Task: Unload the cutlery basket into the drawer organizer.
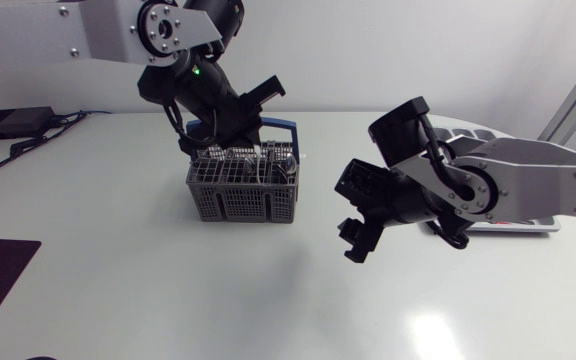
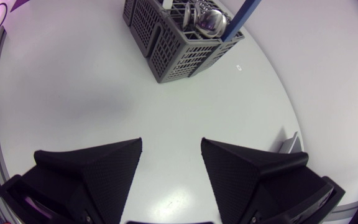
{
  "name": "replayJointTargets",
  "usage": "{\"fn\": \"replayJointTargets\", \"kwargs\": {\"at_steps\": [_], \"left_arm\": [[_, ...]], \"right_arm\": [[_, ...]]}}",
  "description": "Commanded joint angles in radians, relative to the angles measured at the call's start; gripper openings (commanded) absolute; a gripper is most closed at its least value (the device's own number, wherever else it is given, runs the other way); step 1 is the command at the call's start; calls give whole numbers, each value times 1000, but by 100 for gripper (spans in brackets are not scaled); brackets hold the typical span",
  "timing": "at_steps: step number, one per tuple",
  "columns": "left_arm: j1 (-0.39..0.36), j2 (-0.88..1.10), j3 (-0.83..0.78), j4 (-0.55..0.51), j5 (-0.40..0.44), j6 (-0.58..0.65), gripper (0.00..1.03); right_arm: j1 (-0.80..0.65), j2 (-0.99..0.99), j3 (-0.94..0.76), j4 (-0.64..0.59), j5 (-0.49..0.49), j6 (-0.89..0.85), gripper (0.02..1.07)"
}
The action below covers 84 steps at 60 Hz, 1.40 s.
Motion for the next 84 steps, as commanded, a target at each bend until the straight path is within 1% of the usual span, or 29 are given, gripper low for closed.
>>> {"fn": "replayJointTargets", "kwargs": {"at_steps": [1, 11, 24, 27, 32, 43, 64, 74, 84], "left_arm": [[3, -19, -13, 15, 6, -73, 4], [0, 1, -10, 15, 6, -118, 4], [-21, 27, 3, 15, 3, -132, 4], [-27, 32, 7, 15, -17, -129, 4], [-40, 30, -2, 19, -98, -135, 4], [-54, 47, 12, 28, -106, -146, 4], [-58, 44, 1, 28, -106, -299, 4], [-70, 24, -13, 30, -131, -371, 4], [-84, 7, -20, 30, -157, -386, 4]], "right_arm": [[9, 9, -25, 6, 7, -15, 72], [10, 12, -30, 14, 9, -16, 72], [9, 15, -36, 17, 9, -24, 72], [7, 15, -36, 19, 9, -25, 72], [7, 15, -36, 17, 9, -28, 72], [7, 19, -39, 26, 9, -30, 72], [1, 22, -58, 43, 6, -39, 72], [-3, 20, -62, 46, 3, -42, 72], [-5, 19, -68, 51, 1, -42, 72]]}}
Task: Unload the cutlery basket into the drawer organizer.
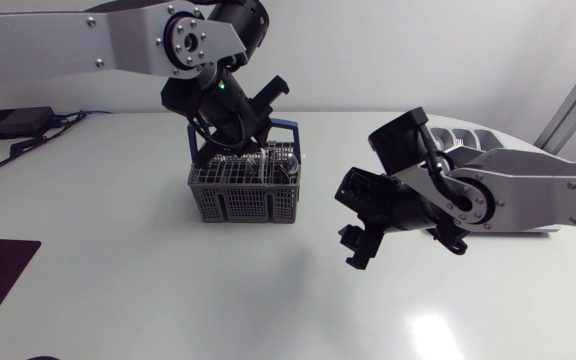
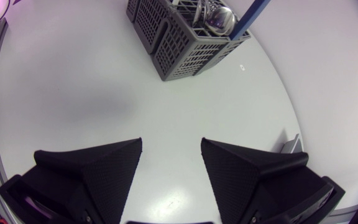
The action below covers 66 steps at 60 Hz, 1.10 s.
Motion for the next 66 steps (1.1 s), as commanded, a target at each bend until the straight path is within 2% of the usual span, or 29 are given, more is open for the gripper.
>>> {"fn": "replayJointTargets", "kwargs": {"at_steps": [1, 46, 56, 63, 66], "left_arm": [[-18, -23, -18, 11, -3, -50, 4], [-44, -190, -89, 37, -57, -24, 4], [-53, -239, -127, 40, -57, 117, 4], [-75, -274, -181, 43, -43, 292, 4], [-78, -288, -210, 53, -3, 372, 4]], "right_arm": [[-4, 15, -28, 8, 2, -13, 72], [14, 1, -25, 16, 2, 18, 72], [13, -10, -31, 16, 2, 20, 72], [11, -36, -38, 16, -11, 18, 72], [5, -51, -41, 16, -28, 17, 72]]}}
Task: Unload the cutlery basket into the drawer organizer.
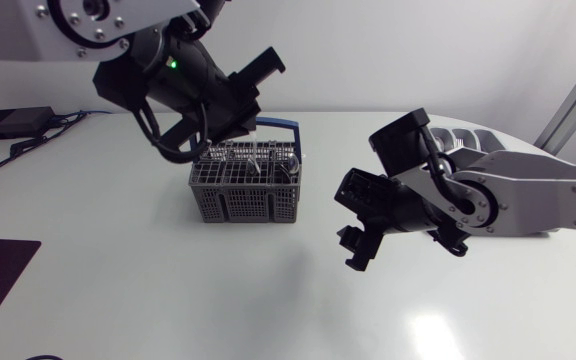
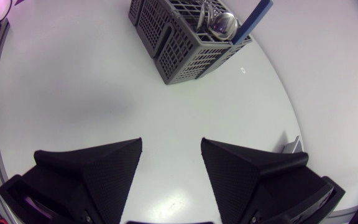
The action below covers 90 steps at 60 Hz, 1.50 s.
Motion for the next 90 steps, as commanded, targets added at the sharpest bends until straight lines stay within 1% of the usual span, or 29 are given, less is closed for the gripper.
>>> {"fn": "replayJointTargets", "kwargs": {"at_steps": [1, 7, 13, 15, 19, 24, 28, 38, 43, 51, 61, 67, 77, 78, 82, 90], "left_arm": [[-17, -34, -67, 15, 34, 159, 4], [-21, -52, -121, 35, 102, 297, 4], [-35, -74, -170, 60, 149, 414, 4], [-37, -77, -176, 63, 157, 441, 4], [-41, -78, -192, 63, 218, 498, 4], [-55, -77, -213, 78, 248, 572, 4], [-61, -74, -227, 90, 278, 621, 4], [-63, -66, -248, 120, 439, 718, 4], [-72, -58, -255, 126, 479, 770, 4], [-84, -51, -267, 124, 588, 857, 4], [-126, -45, -278, 113, 622, 932, 4], [-141, -35, -276, 87, 642, 975, 4], [-142, -35, -275, 57, 679, 1027, 4], [-142, -35, -275, 55, 683, 1030, 4], [-142, -32, -275, 51, 691, 1040, 4], [-144, -31, -275, 46, 697, 1050, 4]], "right_arm": [[-4, -41, -29, 5, -22, 15, 72], [-18, -76, -38, -4, -55, 12, 72], [-28, -117, -57, -7, -79, 8, 72], [-31, -130, -64, -9, -85, 8, 72], [-44, -160, -77, -18, -114, 5, 72], [-59, -200, -89, -30, -162, -1, 72], [-71, -234, -97, -49, -211, -9, 72], [-88, -289, -117, -81, -338, -24, 75], [-96, -306, -123, -104, -424, -40, 75], [-96, -323, -141, -116, -516, -73, 76], [-99, -321, -158, -116, -584, -123, 77], [-94, -332, -157, -116, -614, -135, 77], [-79, -340, -158, -130, -641, -155, 75], [-77, -340, -160, -132, -642, -158, 75], [-73, -340, -164, -135, -656, -173, 64], [-64, -337, -166, -133, -667, -179, 51]]}}
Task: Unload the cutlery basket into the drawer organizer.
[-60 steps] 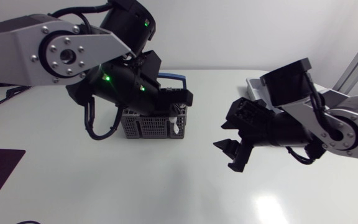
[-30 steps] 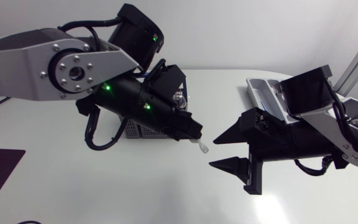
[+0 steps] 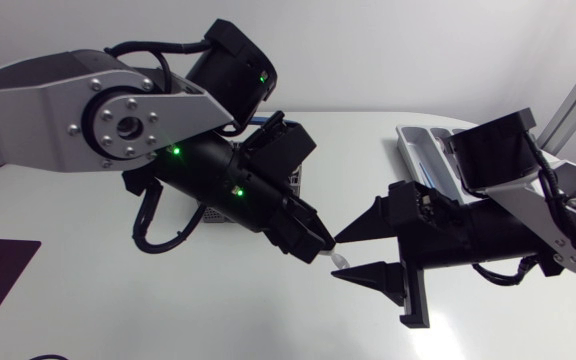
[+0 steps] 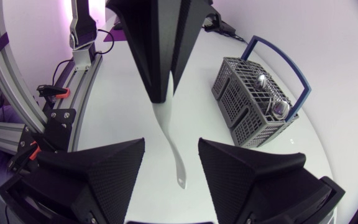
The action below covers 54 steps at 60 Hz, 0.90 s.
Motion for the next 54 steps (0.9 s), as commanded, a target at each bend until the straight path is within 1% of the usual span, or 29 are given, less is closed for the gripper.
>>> {"fn": "replayJointTargets", "kwargs": {"at_steps": [1, 7, 18, 19, 22, 27, 30, 39, 41, 54], "left_arm": [[-8, 21, -25, -8, 17, 29, 4], [-8, 25, -23, -9, 18, 29, 4], [-11, 25, -23, -11, 26, 29, 4], [-11, 25, -25, -11, 26, 29, 4], [-9, 25, -25, -11, 30, 30, 4], [-11, 25, -25, -11, 35, 30, 4], [-9, 25, -23, -11, 35, 30, 4], [-9, 25, -26, -11, 35, 33, 4], [-8, 26, -26, -11, 35, 35, 4], [-2, 26, -29, -8, 35, 35, 4]], "right_arm": [[9, -2, -28, -14, -14, -21, 49], [9, -2, -24, -14, -17, -27, 38], [12, 3, -15, -15, -22, -26, 38], [13, 4, -15, -15, -22, -27, 37], [13, 6, -15, -12, -23, -26, 29], [15, 9, -13, -12, -23, -24, 24], [15, 9, -12, -12, -23, -24, 18], [15, 11, -5, -17, -23, -23, 11], [15, 11, -4, -17, -23, -23, 8], [15, 14, -8, -37, -23, -23, 8]]}}
